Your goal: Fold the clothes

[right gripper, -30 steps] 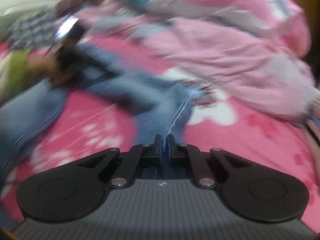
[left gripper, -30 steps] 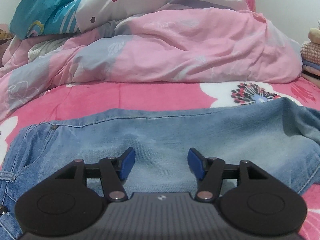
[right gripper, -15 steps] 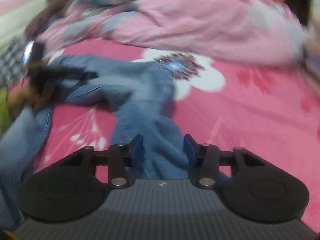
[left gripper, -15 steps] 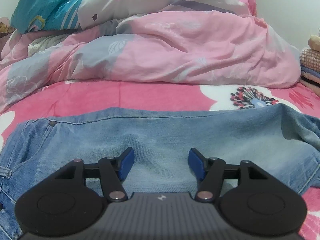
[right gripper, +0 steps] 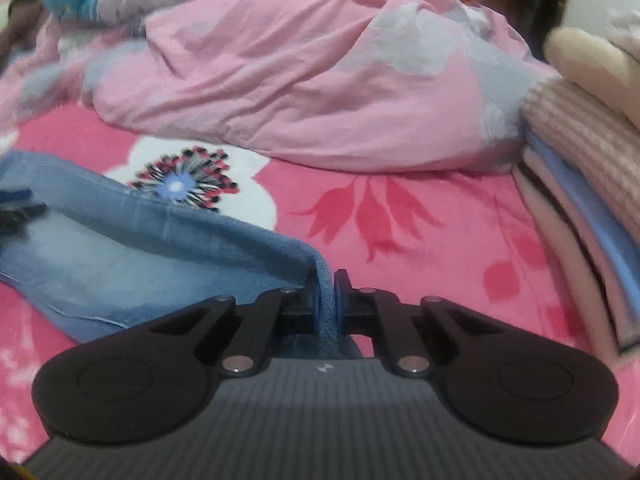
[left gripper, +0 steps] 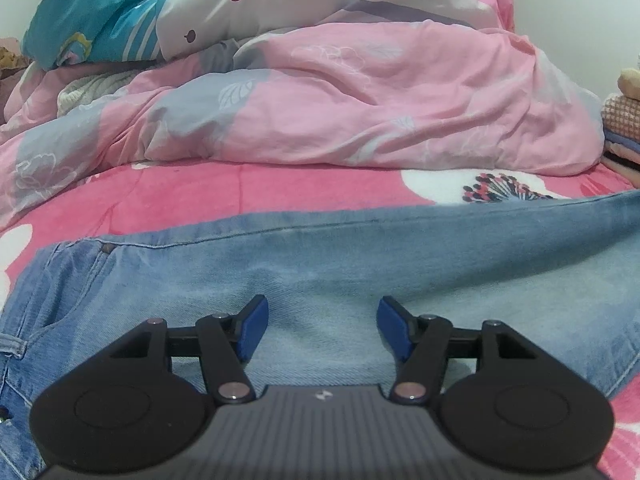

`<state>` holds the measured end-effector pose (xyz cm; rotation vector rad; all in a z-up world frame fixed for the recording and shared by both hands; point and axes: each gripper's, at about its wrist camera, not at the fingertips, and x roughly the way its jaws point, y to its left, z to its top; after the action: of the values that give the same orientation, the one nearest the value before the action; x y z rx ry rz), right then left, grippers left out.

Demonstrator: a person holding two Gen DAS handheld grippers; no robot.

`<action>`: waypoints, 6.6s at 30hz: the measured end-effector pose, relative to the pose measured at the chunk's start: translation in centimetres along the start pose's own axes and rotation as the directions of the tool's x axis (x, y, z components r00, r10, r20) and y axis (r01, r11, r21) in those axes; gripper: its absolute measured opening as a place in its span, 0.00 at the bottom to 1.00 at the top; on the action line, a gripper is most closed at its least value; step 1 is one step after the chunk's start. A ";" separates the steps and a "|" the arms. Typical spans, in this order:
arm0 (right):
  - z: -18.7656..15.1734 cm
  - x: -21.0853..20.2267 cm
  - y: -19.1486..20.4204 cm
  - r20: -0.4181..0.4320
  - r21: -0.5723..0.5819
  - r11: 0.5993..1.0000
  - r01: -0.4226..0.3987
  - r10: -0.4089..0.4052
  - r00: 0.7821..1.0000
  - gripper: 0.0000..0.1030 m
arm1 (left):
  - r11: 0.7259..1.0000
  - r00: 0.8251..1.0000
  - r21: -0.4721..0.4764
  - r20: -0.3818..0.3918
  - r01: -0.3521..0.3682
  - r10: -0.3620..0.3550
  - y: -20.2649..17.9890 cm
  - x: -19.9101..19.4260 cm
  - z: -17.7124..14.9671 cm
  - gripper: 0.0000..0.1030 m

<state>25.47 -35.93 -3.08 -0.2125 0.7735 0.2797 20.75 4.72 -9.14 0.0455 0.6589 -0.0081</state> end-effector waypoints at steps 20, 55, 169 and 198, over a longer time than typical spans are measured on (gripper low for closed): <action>-11.1 -9.8 -8.0 0.084 0.511 0.853 -0.106 0.073 0.994 0.76 | 1.000 1.000 0.016 -0.002 -0.011 0.011 -0.3 0.1 -0.1 0.62; -19.9 -14.9 -11.6 -0.068 0.382 0.885 0.266 -0.260 0.963 0.48 | 1.000 1.000 0.026 -0.006 -0.016 0.016 -0.2 0.1 -0.1 0.62; 12.0 6.2 58.1 -0.153 -0.397 0.743 -0.538 0.525 0.837 0.00 | 0.705 0.915 -0.709 0.266 -0.027 0.302 27.4 -27.5 -19.4 0.11; 12.9 -2.9 38.5 0.083 -0.230 0.834 -0.502 0.531 0.843 0.31 | 0.825 0.938 -0.564 0.273 -0.025 0.214 28.6 -28.7 -14.4 0.48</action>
<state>19.46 3.54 4.69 -0.1652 0.6467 0.8868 -10.11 33.72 -1.76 -0.4722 0.3026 0.2969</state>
